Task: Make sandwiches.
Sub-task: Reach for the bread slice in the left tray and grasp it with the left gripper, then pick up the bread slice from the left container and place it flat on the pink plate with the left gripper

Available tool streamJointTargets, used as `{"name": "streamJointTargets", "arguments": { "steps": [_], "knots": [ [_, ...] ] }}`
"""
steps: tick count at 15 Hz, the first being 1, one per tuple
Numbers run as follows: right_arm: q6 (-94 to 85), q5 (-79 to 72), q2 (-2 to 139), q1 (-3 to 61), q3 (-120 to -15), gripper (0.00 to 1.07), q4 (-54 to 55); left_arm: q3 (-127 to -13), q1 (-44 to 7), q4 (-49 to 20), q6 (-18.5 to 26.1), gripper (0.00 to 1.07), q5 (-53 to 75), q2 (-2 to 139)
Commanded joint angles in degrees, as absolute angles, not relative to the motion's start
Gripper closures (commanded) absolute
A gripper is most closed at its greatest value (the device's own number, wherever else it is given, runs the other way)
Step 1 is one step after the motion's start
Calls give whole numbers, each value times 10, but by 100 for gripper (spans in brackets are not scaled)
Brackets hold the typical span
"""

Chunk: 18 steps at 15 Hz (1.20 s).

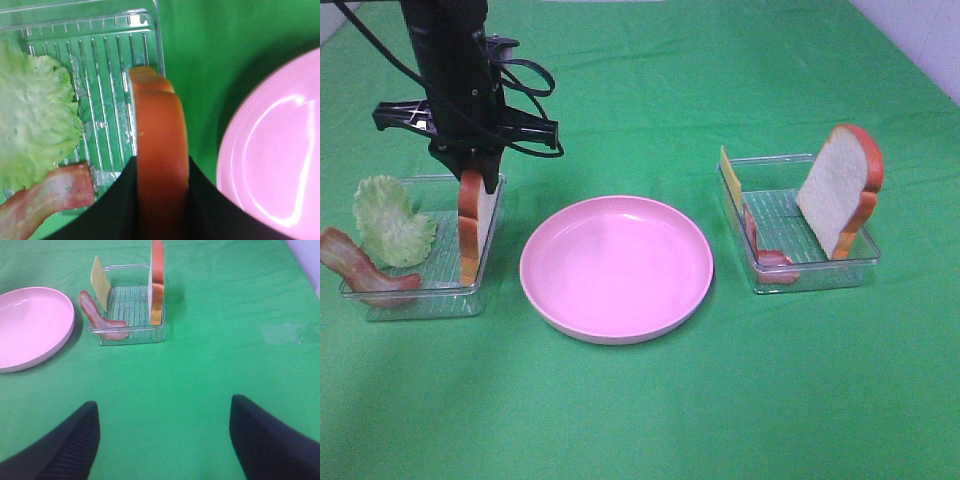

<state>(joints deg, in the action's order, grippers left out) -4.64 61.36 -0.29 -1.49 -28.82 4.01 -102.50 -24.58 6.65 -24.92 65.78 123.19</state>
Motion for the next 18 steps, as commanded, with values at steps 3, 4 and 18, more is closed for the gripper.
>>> {"name": "streamJointTargets", "arguments": {
  "steps": [3,4,18],
  "knots": [
    [-45,609,-12,-20,-288,38,42,-1077,-245,45,-216,107,733,1165],
    [-45,609,-12,-20,-288,38,42,-1077,-245,33,-207,107,733,1152],
    [-45,609,-12,-20,-288,38,45,-788,-100,-641,277,107,576,1143]
  ]
}}
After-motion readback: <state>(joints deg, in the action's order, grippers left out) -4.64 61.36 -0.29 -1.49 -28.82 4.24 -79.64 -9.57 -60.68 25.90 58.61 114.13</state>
